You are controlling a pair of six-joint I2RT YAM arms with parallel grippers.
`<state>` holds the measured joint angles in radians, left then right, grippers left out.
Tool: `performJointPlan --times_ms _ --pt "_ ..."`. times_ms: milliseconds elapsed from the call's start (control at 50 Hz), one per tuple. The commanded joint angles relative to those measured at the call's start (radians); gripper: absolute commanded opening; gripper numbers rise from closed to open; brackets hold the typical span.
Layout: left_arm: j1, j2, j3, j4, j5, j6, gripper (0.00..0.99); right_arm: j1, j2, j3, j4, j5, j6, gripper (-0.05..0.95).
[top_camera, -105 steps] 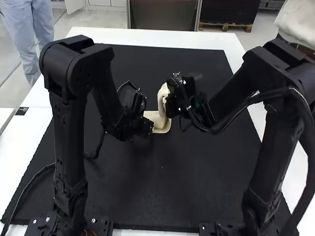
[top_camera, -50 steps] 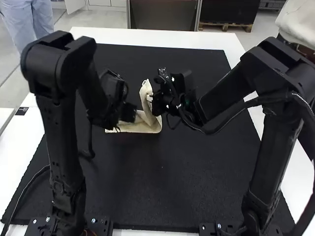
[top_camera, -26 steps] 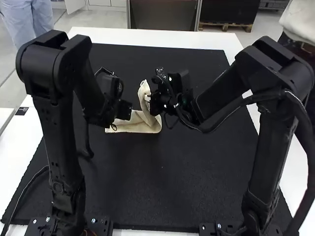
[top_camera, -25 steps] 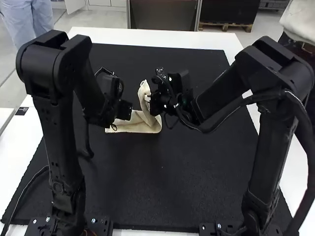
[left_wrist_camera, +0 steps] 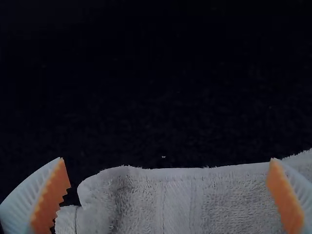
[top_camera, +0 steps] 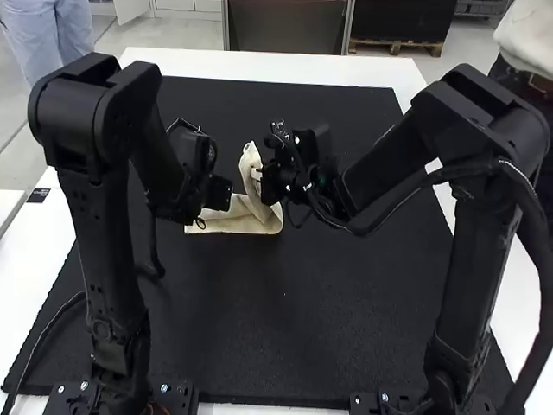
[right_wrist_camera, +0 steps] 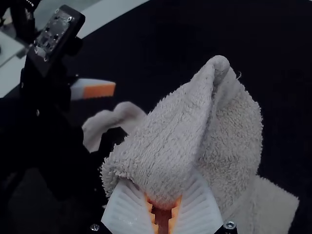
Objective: Fold the towel.
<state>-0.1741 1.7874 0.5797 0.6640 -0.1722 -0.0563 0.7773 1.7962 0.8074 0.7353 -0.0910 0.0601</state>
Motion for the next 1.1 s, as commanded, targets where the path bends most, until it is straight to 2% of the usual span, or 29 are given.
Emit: performJointPlan --times_ms 0,180,360,680,860,1000,1080 --pt "0.022 -0.023 0.003 0.011 -0.001 0.004 0.944 0.028 0.019 0.033 0.012 -0.018 0.01 0.06" --pt "0.058 -0.025 -0.014 0.003 -0.001 0.007 0.944 0.042 0.045 0.055 0.012 -0.03 0.01 0.06" --pt "0.12 -0.025 -0.023 0.009 -0.001 0.016 0.944 0.051 0.075 0.095 0.013 -0.033 0.007 0.06" --pt "0.137 -0.025 -0.037 0.005 -0.001 0.039 0.944 0.079 0.131 0.188 0.01 -0.039 0.004 0.06" --pt "0.17 -0.034 -0.038 0.009 0.0 0.064 0.944 0.117 0.164 0.217 0.012 -0.046 0.004 0.06" --pt "0.228 -0.063 -0.037 0.022 0.013 0.101 0.944 0.122 0.192 0.233 0.021 -0.053 0.009 0.06" --pt "0.277 -0.077 -0.03 0.029 0.02 0.118 0.944 0.125 0.209 0.236 0.038 -0.061 0.014 0.07"
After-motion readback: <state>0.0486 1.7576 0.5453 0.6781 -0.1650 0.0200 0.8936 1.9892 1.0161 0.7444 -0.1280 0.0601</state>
